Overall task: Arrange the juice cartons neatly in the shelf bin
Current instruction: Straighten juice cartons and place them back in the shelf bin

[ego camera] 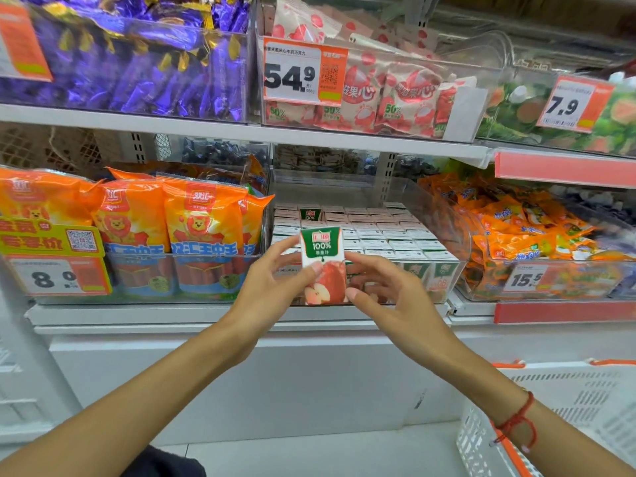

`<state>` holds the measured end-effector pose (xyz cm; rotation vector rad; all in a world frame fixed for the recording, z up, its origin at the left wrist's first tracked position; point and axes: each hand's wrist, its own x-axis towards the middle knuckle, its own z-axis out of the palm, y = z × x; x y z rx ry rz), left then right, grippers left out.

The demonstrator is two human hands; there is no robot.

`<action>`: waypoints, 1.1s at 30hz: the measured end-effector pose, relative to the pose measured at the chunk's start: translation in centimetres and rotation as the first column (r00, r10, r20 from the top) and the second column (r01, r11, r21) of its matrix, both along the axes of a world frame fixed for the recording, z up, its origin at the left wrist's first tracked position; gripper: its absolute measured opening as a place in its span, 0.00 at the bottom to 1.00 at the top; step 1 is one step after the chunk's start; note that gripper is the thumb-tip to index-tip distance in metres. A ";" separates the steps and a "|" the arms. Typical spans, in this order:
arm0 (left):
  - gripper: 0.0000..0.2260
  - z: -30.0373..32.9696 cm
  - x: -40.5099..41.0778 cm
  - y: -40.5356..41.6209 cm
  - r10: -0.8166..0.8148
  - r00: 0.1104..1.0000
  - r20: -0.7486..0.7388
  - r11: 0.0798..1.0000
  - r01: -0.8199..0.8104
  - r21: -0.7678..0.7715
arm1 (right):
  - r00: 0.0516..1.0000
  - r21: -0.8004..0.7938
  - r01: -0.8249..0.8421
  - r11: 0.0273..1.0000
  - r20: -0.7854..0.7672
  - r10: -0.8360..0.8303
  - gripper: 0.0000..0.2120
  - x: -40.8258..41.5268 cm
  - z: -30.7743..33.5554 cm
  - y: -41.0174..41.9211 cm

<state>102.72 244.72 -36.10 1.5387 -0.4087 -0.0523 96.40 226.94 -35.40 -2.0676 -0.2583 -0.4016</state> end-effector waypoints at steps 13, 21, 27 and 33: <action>0.25 0.6 0.0 0.7 -0.300 0.779 -0.551 0.943 0.156 -0.292 | 0.999 0.144 0.019 0.989 0.044 -0.026 0.21 0.1 0.5 0.2; 0.30 0.9 -0.1 1.0 -0.289 0.690 -0.664 0.954 0.267 -0.138 | 0.956 0.270 0.233 0.934 -0.238 -0.170 0.20 0.3 0.9 0.5; 0.24 0.7 0.0 1.2 -0.273 0.704 -0.656 0.956 0.272 -0.106 | 0.952 0.268 0.199 0.943 -0.281 -0.121 0.22 0.3 0.8 0.2; 0.12 0.7 0.4 0.9 -0.242 0.857 -0.456 0.970 0.218 -0.105 | 0.926 0.322 -0.023 0.947 -0.350 0.141 0.23 -0.1 0.9 -0.1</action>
